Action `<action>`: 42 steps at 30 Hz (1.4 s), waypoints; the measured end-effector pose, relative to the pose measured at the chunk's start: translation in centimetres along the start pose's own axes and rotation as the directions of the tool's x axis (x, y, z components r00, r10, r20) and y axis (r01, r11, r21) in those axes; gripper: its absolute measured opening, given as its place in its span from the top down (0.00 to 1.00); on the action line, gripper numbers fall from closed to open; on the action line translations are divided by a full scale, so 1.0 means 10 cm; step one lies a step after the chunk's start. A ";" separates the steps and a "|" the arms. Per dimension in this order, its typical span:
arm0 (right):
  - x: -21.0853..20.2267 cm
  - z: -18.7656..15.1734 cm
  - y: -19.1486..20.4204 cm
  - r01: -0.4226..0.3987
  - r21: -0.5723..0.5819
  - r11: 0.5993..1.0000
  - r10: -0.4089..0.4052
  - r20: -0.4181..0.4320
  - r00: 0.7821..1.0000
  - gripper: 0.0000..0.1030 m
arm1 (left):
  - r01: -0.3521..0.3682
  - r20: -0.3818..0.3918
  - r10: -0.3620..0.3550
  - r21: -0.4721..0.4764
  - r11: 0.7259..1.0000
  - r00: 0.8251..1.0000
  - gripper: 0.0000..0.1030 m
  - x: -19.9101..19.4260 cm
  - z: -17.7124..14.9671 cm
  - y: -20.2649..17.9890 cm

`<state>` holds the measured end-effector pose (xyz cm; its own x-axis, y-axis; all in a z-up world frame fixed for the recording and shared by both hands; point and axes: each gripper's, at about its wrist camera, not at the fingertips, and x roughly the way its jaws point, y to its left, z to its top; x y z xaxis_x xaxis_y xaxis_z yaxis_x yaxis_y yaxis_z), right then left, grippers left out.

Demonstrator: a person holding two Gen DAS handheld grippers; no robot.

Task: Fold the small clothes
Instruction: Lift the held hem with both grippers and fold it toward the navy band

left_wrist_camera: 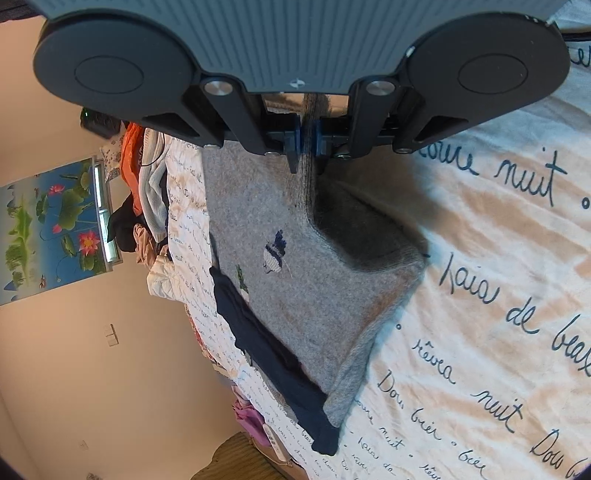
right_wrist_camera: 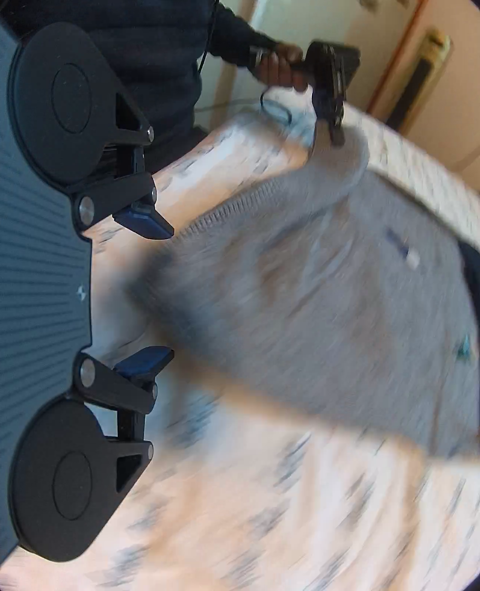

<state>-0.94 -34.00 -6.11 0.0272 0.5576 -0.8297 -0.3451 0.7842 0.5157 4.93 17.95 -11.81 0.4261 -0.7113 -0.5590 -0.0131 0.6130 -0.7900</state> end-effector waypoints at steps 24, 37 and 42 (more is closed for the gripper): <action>0.65 -0.45 -0.39 -0.492 0.420 0.763 0.342 0.383 0.858 0.58 | -0.048 -0.046 0.048 0.000 0.999 0.998 0.90 0.05 -0.14 0.09; 0.66 -0.38 -0.51 -0.529 0.411 0.742 0.328 0.467 0.821 0.59 | -0.057 -0.044 0.056 -0.023 0.998 0.997 0.84 0.10 -0.10 0.18; 0.66 -0.44 -0.48 -0.529 0.401 0.748 0.336 0.458 0.823 0.61 | -0.043 -0.024 0.043 -0.011 0.999 0.999 0.68 0.02 -0.12 0.16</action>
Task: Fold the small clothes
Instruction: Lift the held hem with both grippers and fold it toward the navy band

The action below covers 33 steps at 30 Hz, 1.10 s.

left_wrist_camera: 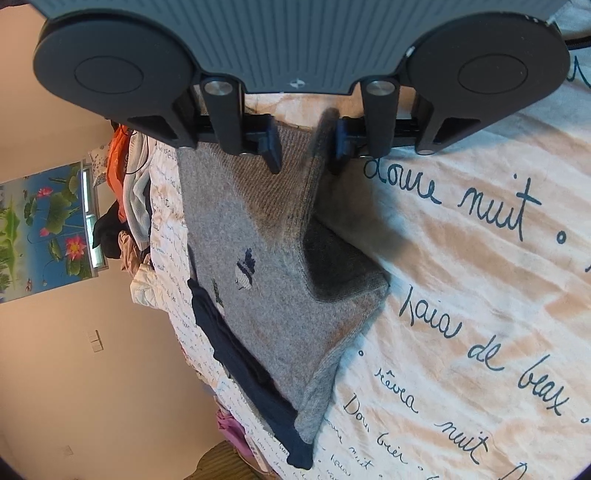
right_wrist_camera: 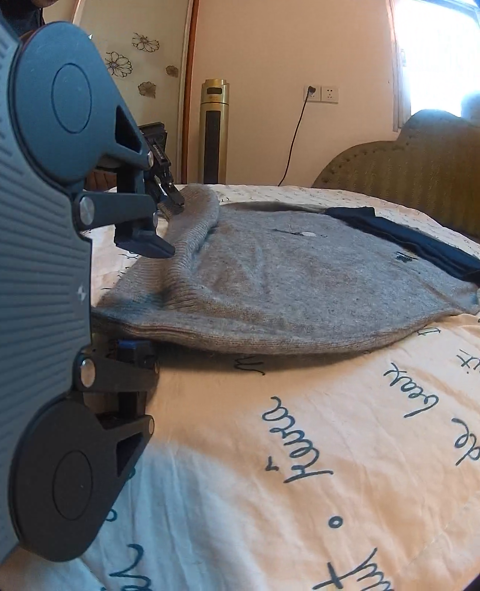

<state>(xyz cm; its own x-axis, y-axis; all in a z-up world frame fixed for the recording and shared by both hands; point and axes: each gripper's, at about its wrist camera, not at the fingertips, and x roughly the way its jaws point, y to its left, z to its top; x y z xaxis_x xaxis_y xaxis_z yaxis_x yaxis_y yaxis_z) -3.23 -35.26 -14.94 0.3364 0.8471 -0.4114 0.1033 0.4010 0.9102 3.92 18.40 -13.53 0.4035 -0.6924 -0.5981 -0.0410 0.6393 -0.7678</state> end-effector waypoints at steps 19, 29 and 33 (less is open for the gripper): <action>-0.38 0.19 0.57 -0.083 -0.168 0.982 0.113 0.180 0.977 0.96 | 0.179 0.126 -0.185 0.053 0.982 0.975 0.99 -0.47 0.19 -0.43; -0.35 1.24 0.83 -0.184 -0.246 0.952 0.259 0.319 0.912 0.96 | 0.240 0.182 -0.243 0.037 0.970 0.953 0.99 -0.06 1.08 -0.70; -0.23 1.91 0.93 -0.174 -0.255 0.951 0.258 0.348 0.901 0.95 | 0.229 0.211 -0.245 0.096 0.969 0.946 0.99 0.17 1.72 -0.91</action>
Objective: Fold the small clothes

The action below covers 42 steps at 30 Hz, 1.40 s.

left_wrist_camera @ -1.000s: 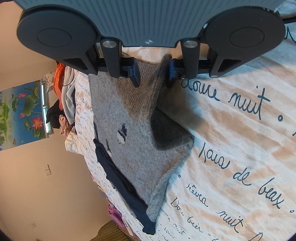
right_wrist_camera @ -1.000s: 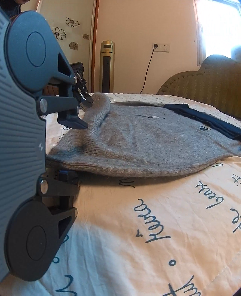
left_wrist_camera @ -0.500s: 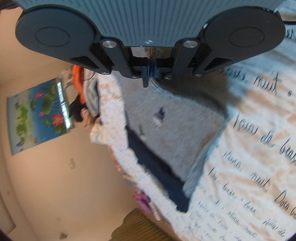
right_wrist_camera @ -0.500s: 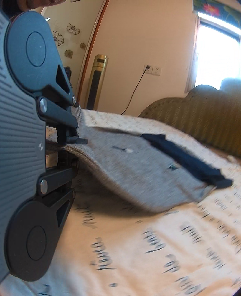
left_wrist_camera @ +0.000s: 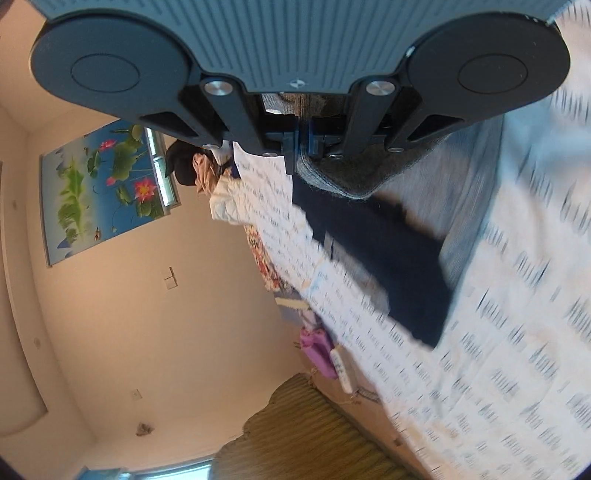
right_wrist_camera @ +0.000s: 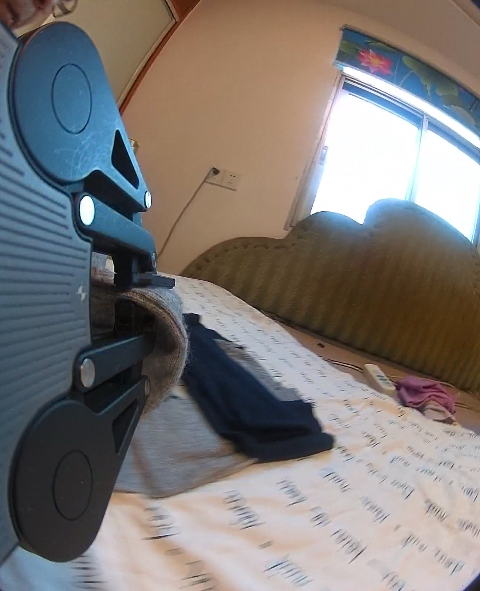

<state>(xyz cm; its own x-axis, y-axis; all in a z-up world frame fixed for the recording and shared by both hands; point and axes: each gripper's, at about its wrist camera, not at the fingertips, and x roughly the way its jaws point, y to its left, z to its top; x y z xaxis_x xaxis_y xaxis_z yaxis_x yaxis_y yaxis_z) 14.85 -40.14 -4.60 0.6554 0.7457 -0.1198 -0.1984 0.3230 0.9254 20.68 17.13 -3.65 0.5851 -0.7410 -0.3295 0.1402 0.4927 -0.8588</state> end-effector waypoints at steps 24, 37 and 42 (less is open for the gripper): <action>1.12 1.45 -0.88 0.325 -0.051 0.944 -0.322 0.062 0.945 0.24 | -0.459 0.196 0.416 0.323 0.828 0.888 0.24 1.37 1.18 0.26; 1.93 1.24 -0.61 0.499 -0.476 0.724 -0.562 0.012 0.827 0.90 | -0.567 0.155 0.589 0.539 0.623 0.793 0.94 2.11 1.11 0.41; 1.80 1.34 -0.46 0.474 -0.444 0.760 -0.497 0.071 0.865 0.91 | -0.557 0.216 0.532 0.524 0.644 0.819 0.94 1.94 1.14 0.26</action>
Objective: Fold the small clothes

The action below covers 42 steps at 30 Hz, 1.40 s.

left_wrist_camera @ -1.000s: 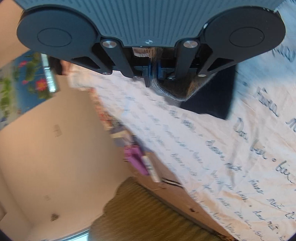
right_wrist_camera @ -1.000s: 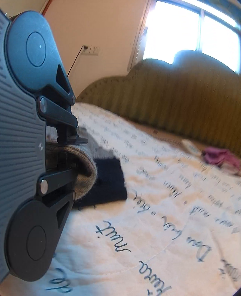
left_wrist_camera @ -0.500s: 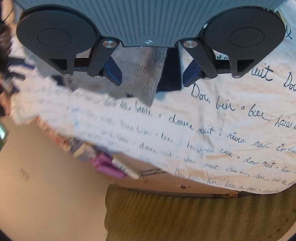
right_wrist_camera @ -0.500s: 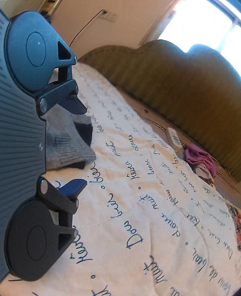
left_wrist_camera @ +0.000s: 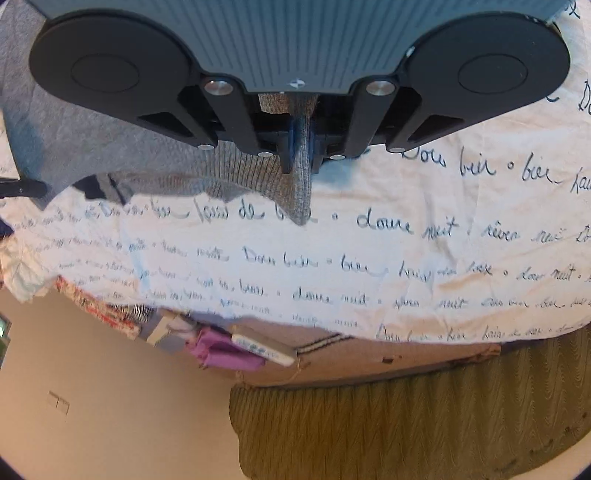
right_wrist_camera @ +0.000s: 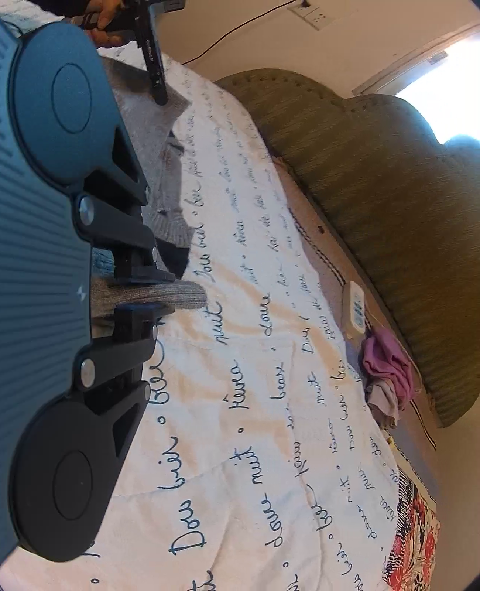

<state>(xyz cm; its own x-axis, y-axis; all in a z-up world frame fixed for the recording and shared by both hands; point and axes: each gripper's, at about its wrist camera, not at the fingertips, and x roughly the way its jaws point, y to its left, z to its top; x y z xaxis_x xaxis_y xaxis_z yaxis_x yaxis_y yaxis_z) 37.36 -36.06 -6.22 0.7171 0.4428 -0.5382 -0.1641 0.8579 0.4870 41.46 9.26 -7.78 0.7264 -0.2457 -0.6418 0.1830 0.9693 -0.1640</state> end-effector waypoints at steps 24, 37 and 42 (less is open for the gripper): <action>-1.37 -1.17 -0.14 -0.056 0.308 0.950 0.010 0.150 0.989 0.28 | -0.025 0.179 0.094 -0.357 0.934 0.979 0.53 -1.60 -1.03 0.32; -1.20 -1.98 0.16 -0.164 0.510 0.844 0.123 0.113 0.986 0.28 | 0.285 0.174 -0.229 -0.680 0.675 0.958 0.34 -1.34 -1.80 0.07; -0.80 -1.84 0.20 -0.189 0.569 0.800 0.121 0.156 0.980 0.44 | 0.249 0.161 -0.194 -0.722 0.645 0.968 0.42 -1.15 -1.68 0.06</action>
<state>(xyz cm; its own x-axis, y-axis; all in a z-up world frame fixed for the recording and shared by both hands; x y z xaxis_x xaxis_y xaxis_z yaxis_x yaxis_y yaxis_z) 18.80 -33.05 -13.57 0.7888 0.4972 -0.3614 0.1183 0.4542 0.8830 22.13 12.66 -13.08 0.7741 -0.4252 -0.4690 -0.1793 0.5633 -0.8066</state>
